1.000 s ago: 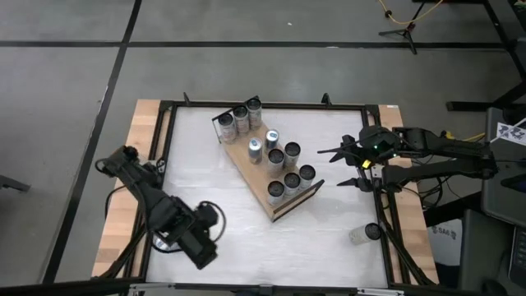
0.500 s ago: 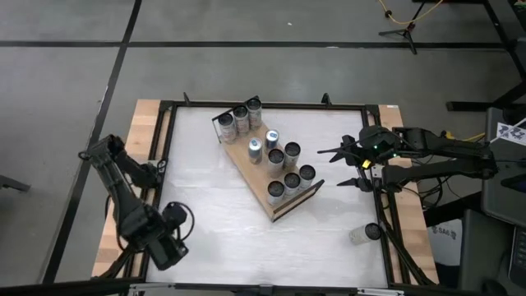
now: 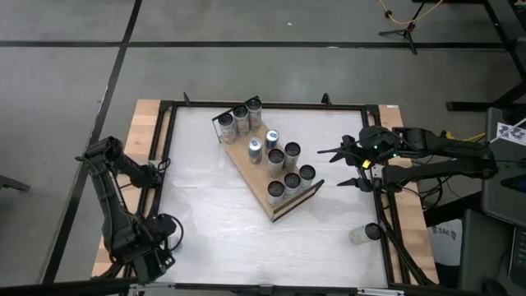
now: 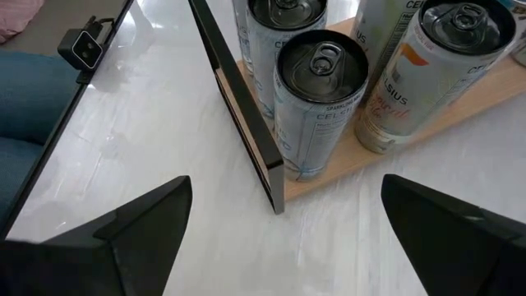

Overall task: Place canned beverage on shelf
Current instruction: Put the blue soda can on the shelf and align with the other blue soda can

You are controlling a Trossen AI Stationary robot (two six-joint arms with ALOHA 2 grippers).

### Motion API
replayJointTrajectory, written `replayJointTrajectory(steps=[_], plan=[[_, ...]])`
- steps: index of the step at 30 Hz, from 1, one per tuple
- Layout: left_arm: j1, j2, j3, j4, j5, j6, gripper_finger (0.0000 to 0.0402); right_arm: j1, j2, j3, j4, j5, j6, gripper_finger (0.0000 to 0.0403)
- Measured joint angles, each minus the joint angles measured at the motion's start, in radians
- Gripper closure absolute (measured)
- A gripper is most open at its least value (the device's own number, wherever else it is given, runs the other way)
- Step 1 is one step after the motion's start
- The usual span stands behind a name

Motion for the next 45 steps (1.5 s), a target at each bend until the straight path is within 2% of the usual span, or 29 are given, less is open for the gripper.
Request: replayJointTrajectory(steps=[6,13,22,27,38,45], plan=[[-0.029,0.000,-0.055,0.018,-0.004,0.002,0.0069,0.000,0.000,0.000,0.000,0.000,0.000,0.0010],[-0.031,0.000,-0.135,0.122,-0.009,0.056,0.0069,0.000,0.000,0.000,0.000,0.000,0.000,0.0010],[-0.030,0.000,-0.257,0.208,-0.011,0.053,0.0069,0.000,0.000,0.000,0.001,0.000,0.000,0.0010],[-0.030,0.000,-0.273,0.262,-0.011,0.052,0.0069,0.000,0.000,0.000,0.001,0.000,0.000,0.0010],[-0.023,0.002,-0.273,0.267,-0.030,0.050,0.0070,0.000,0.000,0.000,0.001,0.000,0.000,0.0010],[0.011,0.002,-0.273,0.266,-0.029,0.050,0.0103,0.000,0.000,0.000,0.001,0.000,0.000,0.0010]])
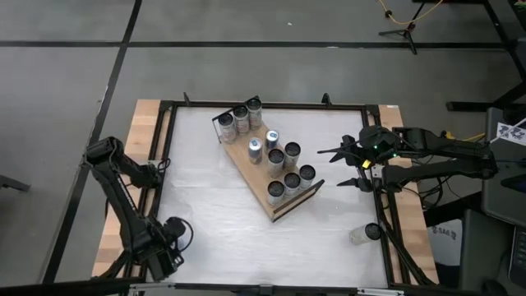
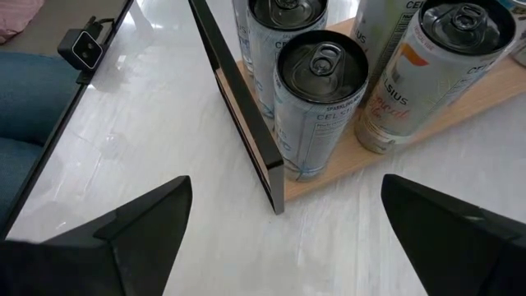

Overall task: Place canned beverage on shelf
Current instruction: Put the blue soda can on the shelf and align with the other blue soda can

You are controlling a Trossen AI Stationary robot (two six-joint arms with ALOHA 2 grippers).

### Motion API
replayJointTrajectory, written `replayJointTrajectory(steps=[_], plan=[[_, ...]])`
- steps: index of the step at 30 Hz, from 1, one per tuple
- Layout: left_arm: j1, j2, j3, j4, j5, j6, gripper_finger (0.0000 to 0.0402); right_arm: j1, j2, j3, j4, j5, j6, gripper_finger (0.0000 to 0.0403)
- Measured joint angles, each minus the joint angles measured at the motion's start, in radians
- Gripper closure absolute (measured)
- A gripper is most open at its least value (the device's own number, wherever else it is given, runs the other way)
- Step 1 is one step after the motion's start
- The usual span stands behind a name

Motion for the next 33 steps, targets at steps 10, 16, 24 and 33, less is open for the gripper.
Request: replayJointTrajectory(steps=[10,16,24,33], plan=[[0.063,0.000,0.000,-0.002,0.077,0.012,0.0192,0.000,0.000,0.000,0.000,0.000,0.000,0.0010],[0.158,0.001,0.014,-0.004,0.067,0.091,0.0192,0.000,0.000,0.000,0.000,0.000,0.000,0.0010],[0.373,-0.005,0.111,-0.113,0.072,0.280,0.0190,0.000,0.000,0.000,-0.001,0.000,0.000,0.0010],[0.712,-0.005,0.230,-0.177,0.050,0.551,0.0188,0.000,0.000,0.000,-0.001,0.000,0.000,0.0010]])
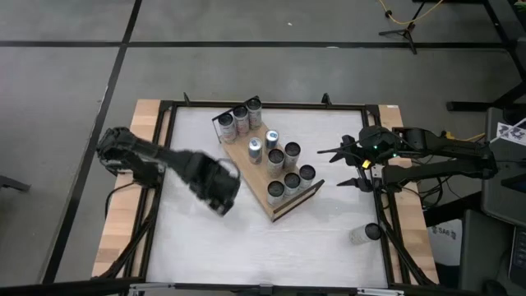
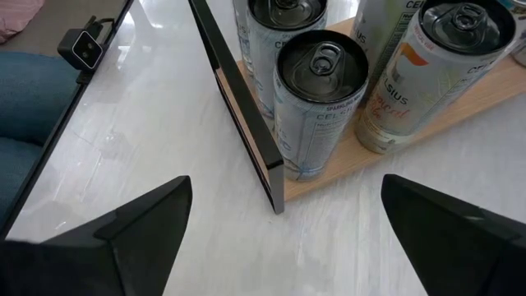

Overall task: Place canned beverage on shelf
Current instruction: Put the blue soda can on the shelf and align with the other blue soda can

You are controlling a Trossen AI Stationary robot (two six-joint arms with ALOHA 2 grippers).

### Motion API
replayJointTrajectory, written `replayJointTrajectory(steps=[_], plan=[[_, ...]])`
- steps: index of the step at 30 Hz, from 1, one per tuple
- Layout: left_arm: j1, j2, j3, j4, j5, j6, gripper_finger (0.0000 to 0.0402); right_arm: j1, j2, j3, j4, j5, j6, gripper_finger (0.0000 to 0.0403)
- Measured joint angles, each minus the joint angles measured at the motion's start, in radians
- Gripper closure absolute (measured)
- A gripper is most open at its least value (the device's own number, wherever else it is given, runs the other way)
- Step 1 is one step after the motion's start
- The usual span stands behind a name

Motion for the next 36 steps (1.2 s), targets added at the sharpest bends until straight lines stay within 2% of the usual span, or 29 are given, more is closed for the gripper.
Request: replayJointTrajectory(steps=[8,14,29,36], plan=[[0.263,0.000,0.019,0.034,-0.088,0.176,0.0187,0.000,0.000,0.000,0.000,0.000,0.000,0.0010],[0.375,0.000,0.019,0.104,-0.089,0.264,0.0187,0.000,0.000,0.000,0.000,0.000,0.000,0.0010],[0.447,0.000,0.020,0.175,-0.070,0.319,0.0186,0.000,0.000,0.000,0.000,0.000,0.000,0.0010],[0.446,0.000,0.104,0.142,-0.080,0.336,0.0186,0.000,0.000,0.000,0.001,0.000,0.000,0.0010]])
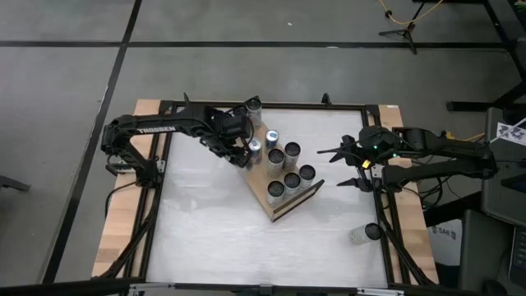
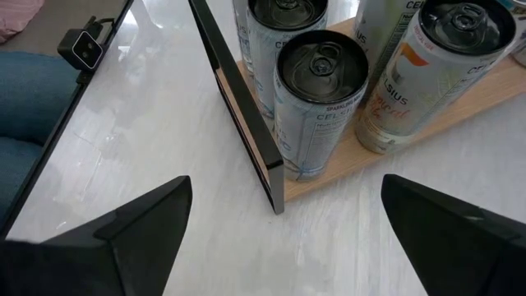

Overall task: Place canned beverage on shelf
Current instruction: Put the blue soda can on the shelf and align with the other blue soda can

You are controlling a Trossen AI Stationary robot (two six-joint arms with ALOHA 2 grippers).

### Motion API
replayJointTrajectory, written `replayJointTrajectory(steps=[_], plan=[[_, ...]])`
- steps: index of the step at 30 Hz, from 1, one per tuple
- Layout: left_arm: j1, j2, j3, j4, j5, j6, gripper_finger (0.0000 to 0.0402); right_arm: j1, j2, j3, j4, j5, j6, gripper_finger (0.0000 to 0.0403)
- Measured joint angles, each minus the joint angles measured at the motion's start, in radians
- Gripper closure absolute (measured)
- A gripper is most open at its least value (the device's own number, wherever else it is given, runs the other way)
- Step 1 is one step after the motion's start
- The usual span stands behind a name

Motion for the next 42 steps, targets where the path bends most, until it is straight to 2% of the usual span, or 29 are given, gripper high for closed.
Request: replayJointTrajectory(steps=[4,10,21,33,42], plan=[[0.001,-0.001,0.067,-0.064,-0.055,0.006,0.0186,0.000,0.000,0.000,0.000,0.000,0.000,0.0010],[-0.004,0.026,0.114,-0.122,-0.048,0.012,0.0186,0.000,0.000,0.000,0.001,0.000,0.000,0.0010],[0.001,0.110,0.116,-0.164,-0.076,0.085,0.0186,0.000,0.000,0.000,0.000,0.000,0.000,0.0010],[0.021,0.123,0.117,-0.152,-0.128,0.086,0.0186,0.000,0.000,0.000,-0.001,0.000,0.000,0.0010],[0.021,0.198,0.117,-0.147,-0.120,0.134,0.0186,0.000,0.000,0.000,-0.001,0.000,0.000,0.0010]])
